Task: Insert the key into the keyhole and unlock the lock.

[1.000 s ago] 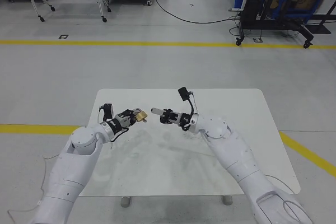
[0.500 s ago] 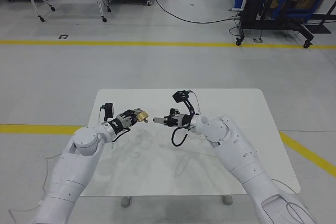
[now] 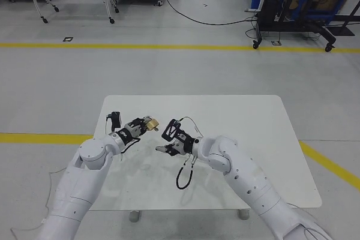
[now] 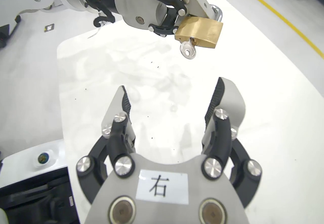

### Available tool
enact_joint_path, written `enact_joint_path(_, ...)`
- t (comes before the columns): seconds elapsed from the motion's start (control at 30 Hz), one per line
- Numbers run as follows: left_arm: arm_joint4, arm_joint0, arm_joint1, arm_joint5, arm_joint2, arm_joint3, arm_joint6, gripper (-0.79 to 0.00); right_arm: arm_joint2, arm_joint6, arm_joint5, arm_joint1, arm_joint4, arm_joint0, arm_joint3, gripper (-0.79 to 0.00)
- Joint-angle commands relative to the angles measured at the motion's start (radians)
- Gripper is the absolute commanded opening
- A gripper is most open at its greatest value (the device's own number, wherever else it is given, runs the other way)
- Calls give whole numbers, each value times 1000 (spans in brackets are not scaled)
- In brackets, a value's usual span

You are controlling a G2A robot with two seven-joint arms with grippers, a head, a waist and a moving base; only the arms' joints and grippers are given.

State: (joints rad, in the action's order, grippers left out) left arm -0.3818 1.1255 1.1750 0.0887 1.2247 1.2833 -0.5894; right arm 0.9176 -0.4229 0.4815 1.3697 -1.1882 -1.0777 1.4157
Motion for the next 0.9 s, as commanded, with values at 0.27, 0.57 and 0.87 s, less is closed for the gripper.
enact_joint_path(0.27, 44, 1, 1, -1, -15, 11, -2, -785, -42, 93, -116, 8, -133, -9, 3, -385)
enact_joint_path(0.57, 64, -1, 2, -6, -16, 10, 2, -785, -46, 112, -135, 20, -78, 8, -26, -483)
enact_joint_path(0.87, 81, -3, 4, -12, -19, 8, 6, -785, -36, 117, -122, 24, -24, 13, -48, -545)
